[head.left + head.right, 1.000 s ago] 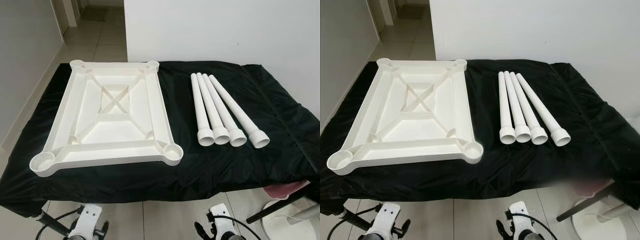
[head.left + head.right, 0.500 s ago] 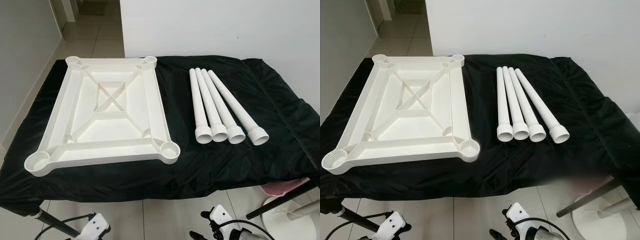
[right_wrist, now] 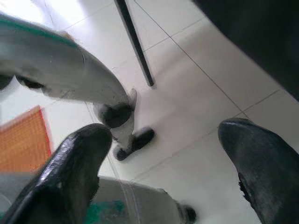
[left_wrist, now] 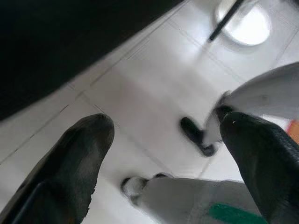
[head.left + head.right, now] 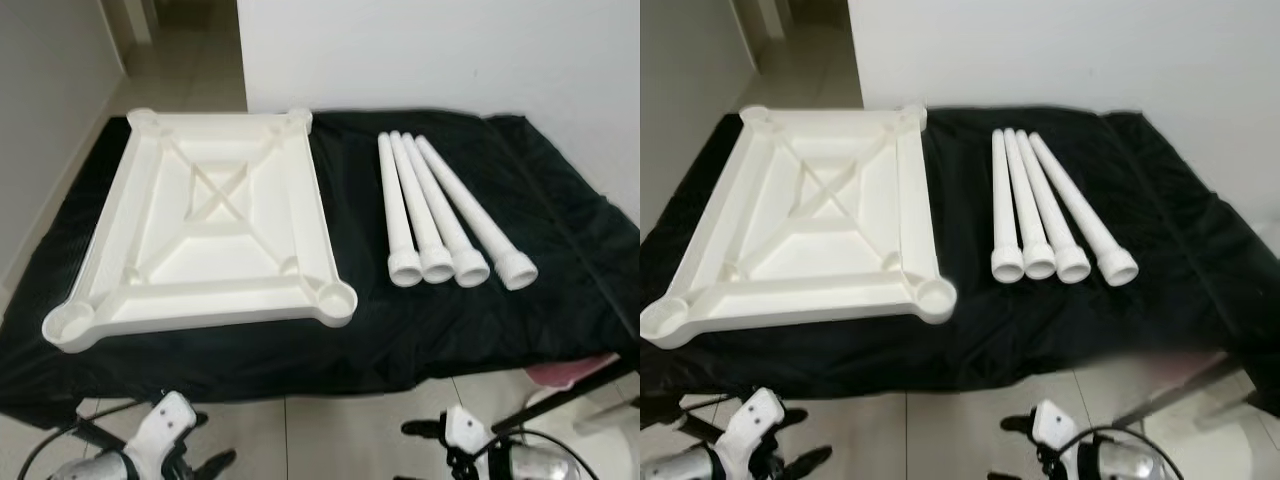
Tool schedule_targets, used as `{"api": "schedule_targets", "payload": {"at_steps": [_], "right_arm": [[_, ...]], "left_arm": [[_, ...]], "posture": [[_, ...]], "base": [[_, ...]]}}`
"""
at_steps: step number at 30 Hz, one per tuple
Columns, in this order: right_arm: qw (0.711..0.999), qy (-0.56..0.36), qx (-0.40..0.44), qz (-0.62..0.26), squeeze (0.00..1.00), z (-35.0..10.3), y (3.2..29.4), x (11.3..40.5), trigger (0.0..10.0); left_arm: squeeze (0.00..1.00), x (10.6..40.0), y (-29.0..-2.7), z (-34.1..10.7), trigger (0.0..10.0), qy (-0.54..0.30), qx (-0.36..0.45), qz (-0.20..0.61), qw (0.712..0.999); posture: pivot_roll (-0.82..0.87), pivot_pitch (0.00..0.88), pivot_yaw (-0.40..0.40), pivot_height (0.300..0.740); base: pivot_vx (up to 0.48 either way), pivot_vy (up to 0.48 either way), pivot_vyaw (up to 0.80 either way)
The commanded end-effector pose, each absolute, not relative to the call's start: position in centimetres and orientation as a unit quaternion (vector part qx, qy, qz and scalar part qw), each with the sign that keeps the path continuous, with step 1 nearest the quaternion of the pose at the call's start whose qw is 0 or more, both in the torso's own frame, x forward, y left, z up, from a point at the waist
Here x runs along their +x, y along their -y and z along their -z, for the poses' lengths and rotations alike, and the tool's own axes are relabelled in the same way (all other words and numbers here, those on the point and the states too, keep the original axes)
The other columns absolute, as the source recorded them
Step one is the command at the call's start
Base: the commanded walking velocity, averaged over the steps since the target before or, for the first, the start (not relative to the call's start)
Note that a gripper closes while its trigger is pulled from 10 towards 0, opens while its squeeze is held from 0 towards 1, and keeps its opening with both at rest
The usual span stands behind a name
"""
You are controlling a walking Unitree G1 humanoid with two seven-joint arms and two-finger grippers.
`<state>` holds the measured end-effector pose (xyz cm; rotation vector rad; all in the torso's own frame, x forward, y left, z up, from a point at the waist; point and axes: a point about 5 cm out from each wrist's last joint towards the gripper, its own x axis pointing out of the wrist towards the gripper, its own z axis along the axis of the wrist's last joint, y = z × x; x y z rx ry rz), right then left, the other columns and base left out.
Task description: Building children table
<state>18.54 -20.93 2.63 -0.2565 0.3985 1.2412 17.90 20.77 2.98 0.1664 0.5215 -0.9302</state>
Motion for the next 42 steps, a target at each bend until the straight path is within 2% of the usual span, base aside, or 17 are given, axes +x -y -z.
{"api": "schedule_targets", "payload": {"at_steps": [1, 2, 4, 15, 17, 18, 19, 21, 26, 27, 29, 30, 35, 37, 39, 42], "right_arm": [[0.771, -0.164, -0.095, -0.608, 0.00, -4.7, 20.6, 18.6, 10.0], [0.757, -0.145, -0.085, -0.632, 0.00, -6.2, 20.2, 18.6, 10.0], [0.745, -0.134, -0.079, -0.648, 0.00, -7.3, 19.9, 18.6, 10.0], [0.724, -0.108, -0.062, -0.678, 0.00, -9.9, 18.9, 19.5, 10.0], [0.734, -0.097, -0.060, -0.669, 0.00, -10.2, 18.9, 19.9, 10.0], [0.760, -0.072, -0.054, -0.644, 0.00, -11.0, 18.8, 20.9, 10.0], [0.760, -0.072, -0.054, -0.644, 0.00, -11.0, 18.8, 20.9, 10.0], [0.817, -0.016, -0.048, -0.575, 0.00, -12.3, 18.9, 23.4, 10.0], [0.902, 0.057, -0.028, -0.426, 0.00, -13.9, 19.4, 27.5, 10.0], [0.902, 0.057, -0.028, -0.426, 0.00, -13.9, 19.4, 27.5, 10.0], [0.927, 0.082, -0.001, -0.367, 0.00, -14.9, 19.7, 28.8, 10.0], [0.927, 0.082, -0.001, -0.367, 0.00, -14.9, 19.7, 28.8, 10.0], [0.954, 0.098, 0.062, -0.277, 0.00, -15.9, 19.2, 30.4, 10.0], [0.954, 0.098, 0.062, -0.277, 0.00, -15.9, 19.2, 30.4, 10.0], [0.965, 0.090, 0.085, -0.234, 0.00, -15.8, 19.1, 31.1, 10.0], [0.970, 0.084, 0.112, -0.198, 0.00, -15.7, 19.1, 31.6, 10.0]], "left_arm": [[0.00, 16.0, -19.7, -5.2, 10.0, -0.242, 0.019, 0.614, 0.751], [0.00, 15.7, -19.3, -6.7, 10.0, -0.224, 0.010, 0.629, 0.745], [0.00, 15.5, -18.9, -7.9, 10.0, -0.212, 0.005, 0.638, 0.740], [0.00, 15.1, -17.7, -11.3, 10.0, -0.193, -0.005, 0.651, 0.734], [0.00, 15.5, -17.5, -11.9, 10.0, -0.181, -0.010, 0.645, 0.743], [0.00, 16.4, -17.3, -12.9, 10.0, -0.157, -0.016, 0.635, 0.757], [0.00, 16.4, -17.3, -12.9, 10.0, -0.157, -0.016, 0.635, 0.757], [0.00, 19.2, -17.4, -14.8, 10.0, -0.096, -0.022, 0.593, 0.799], [0.00, 23.0, -18.5, -15.8, 10.0, -0.054, 0.037, 0.515, 0.855], [0.00, 23.0, -18.5, -15.8, 10.0, -0.054, 0.037, 0.515, 0.855], [0.00, 24.6, -18.9, -16.5, 10.0, -0.030, 0.024, 0.474, 0.879], [0.00, 24.6, -18.9, -16.5, 10.0, -0.030, 0.024, 0.474, 0.879], [0.00, 27.9, -19.5, -17.7, 10.0, -0.003, -0.009, 0.346, 0.938], [0.00, 27.9, -19.5, -17.7, 10.0, -0.003, -0.009, 0.346, 0.938], [0.00, 29.4, -19.8, -18.0, 10.0, 0.012, -0.017, 0.284, 0.959], [0.00, 30.2, -19.7, -18.3, 10.0, 0.021, -0.044, 0.256, 0.965]], "posture": [[-0.03, 0.079, 0.009, 0.740], [-0.03, 0.080, 0.009, 0.740], [-0.02, 0.081, 0.008, 0.740], [-0.02, 0.084, -0.001, 0.740], [-0.02, 0.084, -0.001, 0.740], [-0.01, 0.081, -0.005, 0.740], [-0.01, 0.081, -0.005, 0.740], [-0.01, 0.075, -0.004, 0.740], [-0.02, 0.062, 0.005, 0.740], [-0.02, 0.062, 0.005, 0.740], [-0.03, 0.058, 0.008, 0.740], [-0.03, 0.058, 0.008, 0.740], [-0.04, 0.044, 0.013, 0.740], [-0.04, 0.044, 0.013, 0.740], [-0.03, 0.034, 0.012, 0.740], [-0.03, 0.027, 0.012, 0.740]], "base": [[0.000, 0.000, 0.00], [0.000, 0.000, 0.00], [0.000, 0.000, 0.00], [0.000, 0.000, 0.00], [0.000, 0.000, 0.00], [0.000, 0.000, 0.00], [0.000, 0.000, 0.00], [0.000, 0.000, 0.00], [0.000, 0.000, 0.00], [0.000, 0.000, 0.00], [0.000, 0.000, 0.00], [0.000, 0.000, 0.00], [0.000, 0.000, 0.00], [0.000, 0.000, 0.00], [0.000, 0.000, 0.00], [0.000, 0.000, 0.00]]}}
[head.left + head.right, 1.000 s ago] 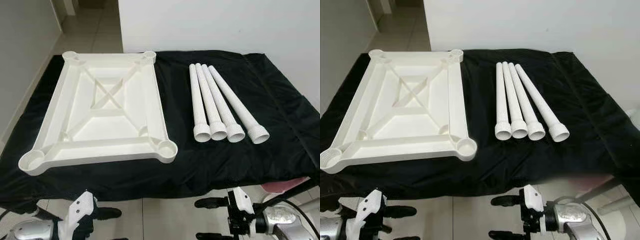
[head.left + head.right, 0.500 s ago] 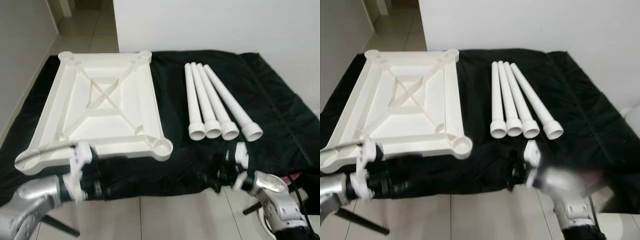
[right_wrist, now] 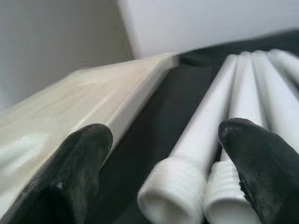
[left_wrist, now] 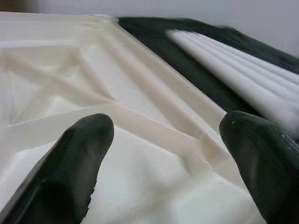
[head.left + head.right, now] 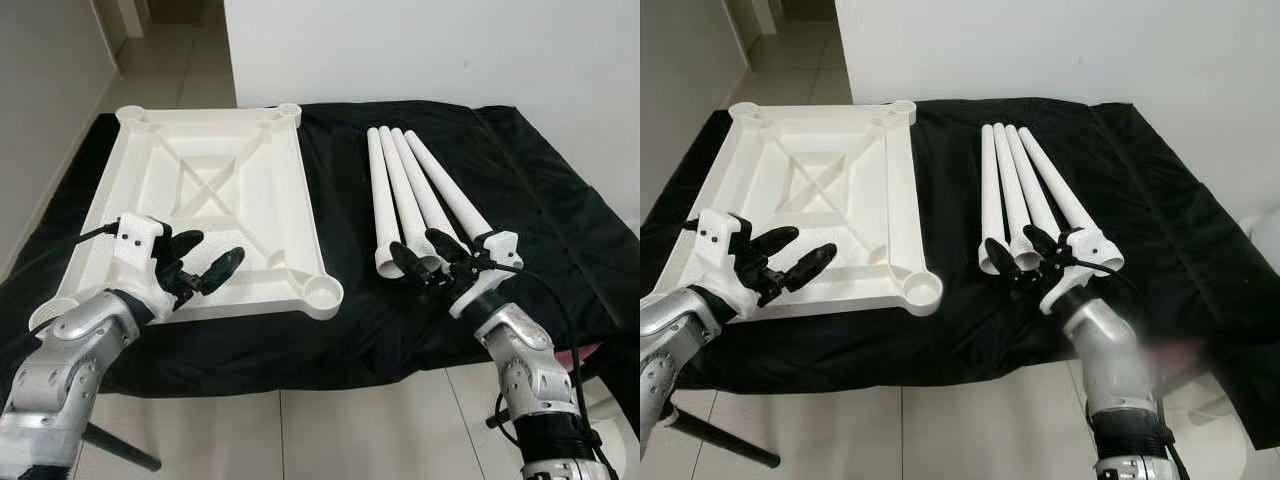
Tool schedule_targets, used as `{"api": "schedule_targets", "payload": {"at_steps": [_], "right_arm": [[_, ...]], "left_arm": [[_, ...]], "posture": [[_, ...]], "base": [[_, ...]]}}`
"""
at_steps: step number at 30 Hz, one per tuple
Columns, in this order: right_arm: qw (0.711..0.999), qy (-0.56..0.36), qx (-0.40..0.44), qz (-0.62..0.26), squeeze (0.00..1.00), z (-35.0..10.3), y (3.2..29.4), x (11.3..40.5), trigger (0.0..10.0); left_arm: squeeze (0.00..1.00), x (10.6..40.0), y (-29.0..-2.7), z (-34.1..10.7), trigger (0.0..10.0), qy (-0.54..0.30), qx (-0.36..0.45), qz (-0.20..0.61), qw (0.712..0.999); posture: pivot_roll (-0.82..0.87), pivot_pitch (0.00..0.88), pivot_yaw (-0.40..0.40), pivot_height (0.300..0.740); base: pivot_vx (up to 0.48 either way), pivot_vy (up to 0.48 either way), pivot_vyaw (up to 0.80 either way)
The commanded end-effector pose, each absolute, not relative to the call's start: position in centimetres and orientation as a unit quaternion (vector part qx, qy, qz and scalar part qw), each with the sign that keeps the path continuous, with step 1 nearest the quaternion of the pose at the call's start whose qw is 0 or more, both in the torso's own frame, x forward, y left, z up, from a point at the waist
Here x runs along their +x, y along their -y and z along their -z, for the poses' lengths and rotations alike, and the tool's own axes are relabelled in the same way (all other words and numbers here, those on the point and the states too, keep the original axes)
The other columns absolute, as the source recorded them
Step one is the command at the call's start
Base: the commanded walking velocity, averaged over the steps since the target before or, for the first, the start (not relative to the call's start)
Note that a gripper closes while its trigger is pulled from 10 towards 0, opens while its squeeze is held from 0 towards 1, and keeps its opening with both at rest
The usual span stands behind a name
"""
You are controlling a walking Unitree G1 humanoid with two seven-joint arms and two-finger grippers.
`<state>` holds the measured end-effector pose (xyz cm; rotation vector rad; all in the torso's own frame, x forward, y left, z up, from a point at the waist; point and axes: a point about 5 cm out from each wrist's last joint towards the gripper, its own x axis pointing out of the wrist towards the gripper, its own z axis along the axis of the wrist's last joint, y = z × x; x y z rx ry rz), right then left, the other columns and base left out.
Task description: Building children table
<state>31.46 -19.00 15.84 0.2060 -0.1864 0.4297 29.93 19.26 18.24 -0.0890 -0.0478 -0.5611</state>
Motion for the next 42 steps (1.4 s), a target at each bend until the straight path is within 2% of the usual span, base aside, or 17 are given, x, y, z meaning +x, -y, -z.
{"api": "schedule_targets", "payload": {"at_steps": [1, 8, 10, 19, 21, 29, 31, 36, 42], "right_arm": [[0.977, 0.080, 0.112, -0.160, 0.00, -15.7, 19.1, 32.0, 10.0], [0.988, 0.085, 0.092, -0.088, 0.00, -15.9, 18.5, 33.0, 10.0], [0.991, 0.103, 0.052, -0.066, 0.00, -16.5, 17.7, 32.8, 10.0], [0.991, 0.114, 0.034, -0.060, 0.00, -16.5, 16.5, 32.6, 10.0], [0.987, 0.141, 0.015, -0.079, 0.00, -16.4, 15.4, 32.1, 10.0], [0.987, 0.148, 0.014, -0.064, 0.00, -16.3, 15.1, 31.8, 10.0], [0.985, 0.165, 0.007, -0.051, 0.00, -16.4, 15.1, 31.7, 10.0], [0.983, 0.174, 0.030, -0.057, 0.00, -16.3, 14.7, 31.1, 10.0], [0.982, 0.178, 0.022, -0.059, 0.00, -16.1, 14.7, 30.7, 10.0]], "left_arm": [[0.00, 30.8, -19.6, -18.5, 10.0, 0.028, -0.057, 0.225, 0.972], [0.00, 32.1, -18.5, -17.8, 10.0, 0.028, -0.077, 0.151, 0.985], [0.00, 32.1, -17.9, -17.3, 10.0, 0.030, -0.100, 0.126, 0.987], [0.00, 32.1, -16.0, -16.3, 10.0, 0.028, -0.101, 0.121, 0.987], [0.00, 31.7, -15.1, -16.0, 10.0, 0.044, -0.096, 0.127, 0.986], [0.00, 31.8, -15.1, -15.9, 10.0, 0.059, -0.071, 0.116, 0.989], [0.00, 31.9, -15.0, -16.5, 10.0, 0.098, -0.066, 0.107, 0.987], [0.00, 31.4, -15.4, -16.6, 10.0, 0.125, -0.057, 0.084, 0.987], [0.00, 30.3, -14.9, -15.5, 10.0, 0.100, -0.058, 0.104, 0.988]], "posture": [[-0.03, 0.022, 0.012, 0.740], [-0.03, 0.002, 0.004, 0.740], [-0.04, 0.000, 0.010, 0.740], [-0.04, 0.000, 0.023, 0.740], [-0.03, 0.000, 0.012, 0.740], [-0.03, 0.000, 0.016, 0.740], [-0.02, 0.000, -0.009, 0.740], [-0.02, 0.008, -0.024, 0.740], [-0.01, 0.027, -0.027, 0.740]], "base": [[0.000, 0.000, 0.00], [0.000, 0.000, 0.00], [0.000, 0.000, 0.00], [0.000, 0.000, 0.00], [0.000, 0.000, 0.00], [0.000, 0.000, 0.00], [0.000, 0.000, 0.00], [0.000, 0.000, 0.00], [0.000, 0.000, 0.00]]}}
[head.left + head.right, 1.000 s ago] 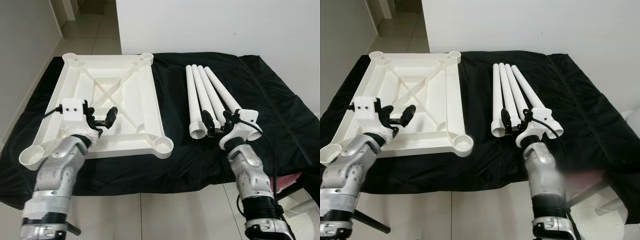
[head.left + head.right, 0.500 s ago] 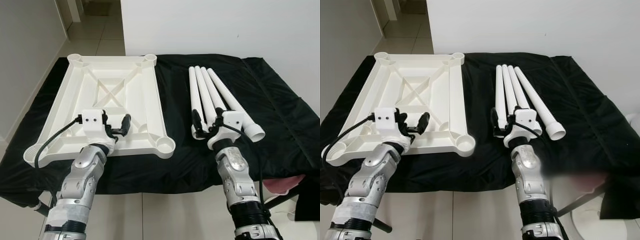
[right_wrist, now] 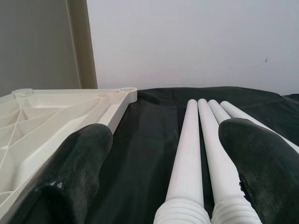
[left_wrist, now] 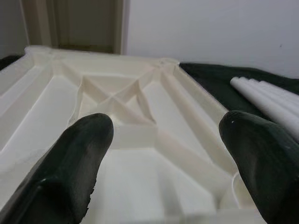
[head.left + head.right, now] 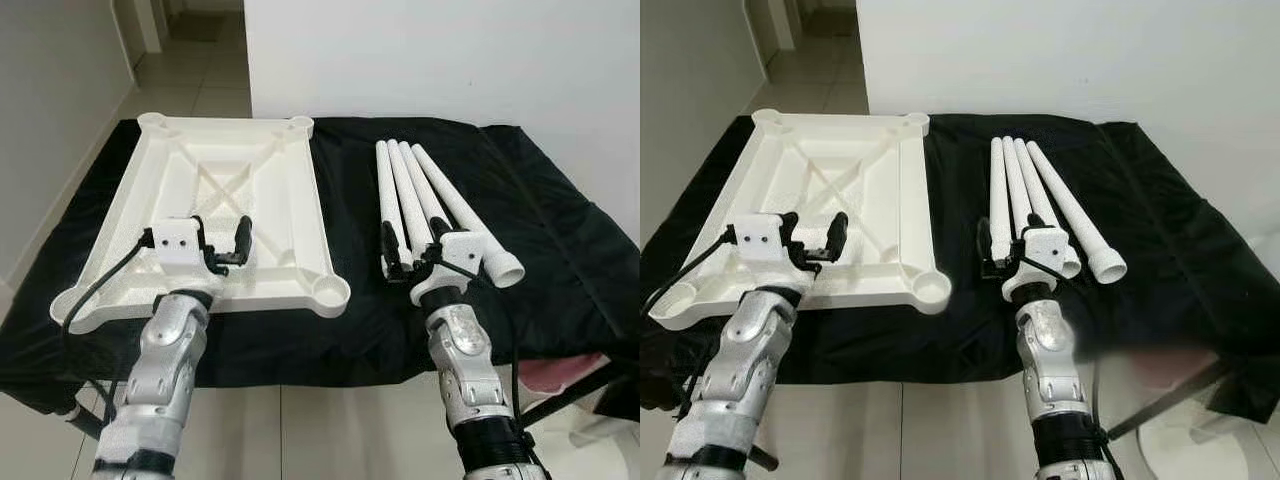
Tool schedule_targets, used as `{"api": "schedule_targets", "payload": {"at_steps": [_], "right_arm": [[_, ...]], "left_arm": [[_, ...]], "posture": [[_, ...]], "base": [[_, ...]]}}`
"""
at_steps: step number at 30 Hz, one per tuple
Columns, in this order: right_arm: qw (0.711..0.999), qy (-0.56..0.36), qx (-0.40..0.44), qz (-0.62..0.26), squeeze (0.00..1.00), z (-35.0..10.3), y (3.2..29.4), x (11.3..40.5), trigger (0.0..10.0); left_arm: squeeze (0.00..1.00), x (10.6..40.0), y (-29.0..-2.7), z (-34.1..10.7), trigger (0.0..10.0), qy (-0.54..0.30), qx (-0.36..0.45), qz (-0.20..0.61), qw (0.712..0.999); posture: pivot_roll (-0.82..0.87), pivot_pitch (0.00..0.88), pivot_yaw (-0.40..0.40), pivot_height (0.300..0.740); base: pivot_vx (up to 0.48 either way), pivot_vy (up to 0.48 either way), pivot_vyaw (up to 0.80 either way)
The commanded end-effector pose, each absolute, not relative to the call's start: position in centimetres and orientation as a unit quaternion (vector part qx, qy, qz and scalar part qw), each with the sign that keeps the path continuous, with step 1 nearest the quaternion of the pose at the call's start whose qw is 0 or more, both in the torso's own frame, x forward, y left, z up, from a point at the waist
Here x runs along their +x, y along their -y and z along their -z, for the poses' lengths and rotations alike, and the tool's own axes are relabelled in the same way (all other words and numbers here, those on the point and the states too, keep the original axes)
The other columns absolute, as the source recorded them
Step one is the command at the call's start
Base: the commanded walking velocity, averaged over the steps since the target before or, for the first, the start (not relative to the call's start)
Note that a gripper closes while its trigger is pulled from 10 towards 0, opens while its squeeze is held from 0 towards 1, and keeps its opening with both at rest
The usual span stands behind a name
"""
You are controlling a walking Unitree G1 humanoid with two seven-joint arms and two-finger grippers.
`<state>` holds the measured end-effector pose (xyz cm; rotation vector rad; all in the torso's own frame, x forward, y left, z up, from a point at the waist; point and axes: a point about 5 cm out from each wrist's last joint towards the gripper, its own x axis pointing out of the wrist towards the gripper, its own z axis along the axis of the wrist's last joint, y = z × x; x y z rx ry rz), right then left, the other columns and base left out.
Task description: Building children table
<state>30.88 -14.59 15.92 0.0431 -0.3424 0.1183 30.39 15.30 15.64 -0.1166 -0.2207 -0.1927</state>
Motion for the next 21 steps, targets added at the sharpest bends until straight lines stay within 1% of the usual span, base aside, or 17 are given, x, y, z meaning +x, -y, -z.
{"api": "schedule_targets", "payload": {"at_steps": [1, 4, 7, 13, 21], "right_arm": [[0.983, 0.176, 0.023, -0.054, 0.00, -16.1, 14.8, 30.7, 10.0], [0.983, 0.176, 0.024, -0.053, 0.00, -16.1, 14.9, 30.7, 10.0], [0.982, 0.180, 0.018, -0.053, 0.00, -16.3, 14.9, 30.9, 10.0], [0.982, 0.184, 0.003, -0.042, 0.00, -16.3, 15.2, 30.9, 10.0], [0.982, 0.189, -0.006, -0.014, 0.00, -16.4, 15.9, 30.6, 10.0]], "left_arm": [[0.00, 30.2, -14.7, -15.3, 10.0, 0.087, -0.067, 0.111, 0.988], [0.00, 30.2, -14.5, -15.2, 10.0, 0.081, -0.069, 0.114, 0.988], [0.00, 30.7, -14.0, -15.8, 10.0, 0.092, -0.043, 0.114, 0.988], [0.00, 30.8, -14.1, -16.0, 10.0, 0.105, -0.025, 0.120, 0.987], [0.00, 30.8, -14.4, -16.3, 10.0, 0.109, -0.036, 0.113, 0.987]], "posture": [[-0.01, 0.030, -0.028, 0.740], [0.00, 0.034, -0.030, 0.740], [0.00, 0.038, -0.028, 0.740], [-0.01, 0.042, -0.017, 0.740], [-0.02, 0.039, -0.009, 0.740]], "base": [[0.000, 0.000, 0.00], [0.000, 0.000, 0.00], [0.000, 0.000, 0.00], [0.000, 0.000, 0.00], [0.000, 0.000, 0.00]]}}
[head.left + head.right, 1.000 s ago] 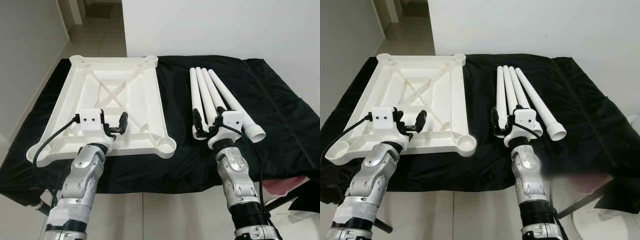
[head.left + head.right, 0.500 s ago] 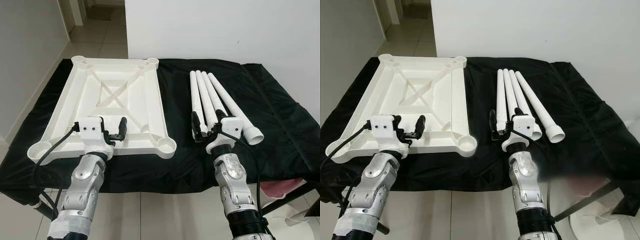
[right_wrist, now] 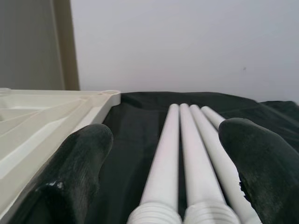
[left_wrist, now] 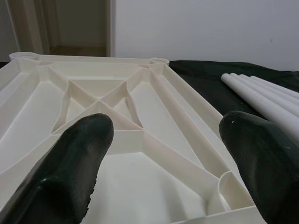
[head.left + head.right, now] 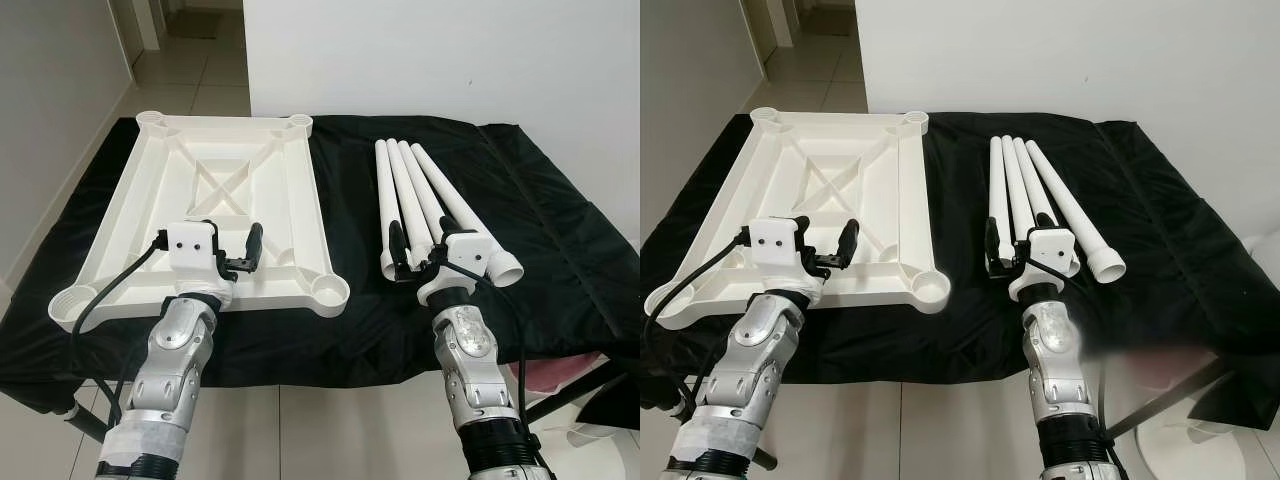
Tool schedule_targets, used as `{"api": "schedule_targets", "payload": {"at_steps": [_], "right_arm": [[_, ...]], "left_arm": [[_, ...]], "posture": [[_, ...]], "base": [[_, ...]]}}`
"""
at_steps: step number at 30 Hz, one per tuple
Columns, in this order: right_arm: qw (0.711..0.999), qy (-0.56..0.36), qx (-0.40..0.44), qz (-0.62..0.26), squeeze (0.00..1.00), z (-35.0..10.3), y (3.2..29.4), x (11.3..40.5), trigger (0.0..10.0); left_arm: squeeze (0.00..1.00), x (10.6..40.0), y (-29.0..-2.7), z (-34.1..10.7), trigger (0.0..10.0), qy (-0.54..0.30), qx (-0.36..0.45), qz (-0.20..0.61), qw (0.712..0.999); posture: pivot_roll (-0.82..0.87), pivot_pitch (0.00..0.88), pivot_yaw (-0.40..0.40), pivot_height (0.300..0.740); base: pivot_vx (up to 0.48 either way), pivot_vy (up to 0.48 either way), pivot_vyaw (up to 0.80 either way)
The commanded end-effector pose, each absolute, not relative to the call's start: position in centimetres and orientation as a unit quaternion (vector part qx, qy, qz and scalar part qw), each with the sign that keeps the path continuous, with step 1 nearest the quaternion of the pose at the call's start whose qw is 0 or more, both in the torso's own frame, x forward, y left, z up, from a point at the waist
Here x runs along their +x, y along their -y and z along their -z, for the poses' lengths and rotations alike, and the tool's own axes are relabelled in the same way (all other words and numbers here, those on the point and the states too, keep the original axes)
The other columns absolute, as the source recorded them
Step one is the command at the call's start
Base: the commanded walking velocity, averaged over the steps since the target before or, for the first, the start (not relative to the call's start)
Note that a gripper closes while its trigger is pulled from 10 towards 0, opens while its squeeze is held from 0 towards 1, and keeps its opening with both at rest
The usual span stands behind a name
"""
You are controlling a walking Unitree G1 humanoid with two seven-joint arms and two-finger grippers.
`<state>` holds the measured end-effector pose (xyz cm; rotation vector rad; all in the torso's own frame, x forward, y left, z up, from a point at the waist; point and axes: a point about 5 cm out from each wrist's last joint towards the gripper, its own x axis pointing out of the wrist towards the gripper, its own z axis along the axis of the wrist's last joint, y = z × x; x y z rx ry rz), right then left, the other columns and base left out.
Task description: Building children table
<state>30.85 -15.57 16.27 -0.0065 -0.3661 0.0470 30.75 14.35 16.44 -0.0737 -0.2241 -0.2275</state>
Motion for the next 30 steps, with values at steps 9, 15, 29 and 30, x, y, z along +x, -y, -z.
{"api": "schedule_targets", "payload": {"at_steps": [9, 15, 29, 30], "right_arm": [[0.982, 0.190, -0.004, -0.011, 0.00, -16.3, 15.9, 30.5, 10.0], [0.980, 0.196, -0.007, -0.017, 0.00, -16.6, 15.8, 30.7, 10.0], [0.981, 0.190, -0.010, -0.030, 0.00, -16.4, 15.5, 30.9, 10.0], [0.982, 0.189, -0.010, -0.029, 0.00, -16.4, 15.5, 30.9, 10.0]], "left_arm": [[0.00, 30.5, -15.0, -16.1, 10.0, 0.110, -0.028, 0.109, 0.988], [0.00, 30.5, -15.3, -16.1, 10.0, 0.109, -0.026, 0.106, 0.988], [0.00, 30.1, -15.9, -16.2, 10.0, 0.117, -0.025, 0.093, 0.988], [0.00, 30.1, -16.0, -16.2, 10.0, 0.117, -0.027, 0.092, 0.988]], "posture": [[-0.02, 0.028, -0.019, 0.740], [-0.01, 0.023, -0.025, 0.740], [0.00, 0.019, -0.040, 0.740], [0.01, 0.021, -0.040, 0.740]], "base": [[0.000, 0.000, 0.00], [0.000, 0.000, 0.00], [0.000, 0.000, 0.00], [0.000, 0.000, 0.00]]}}
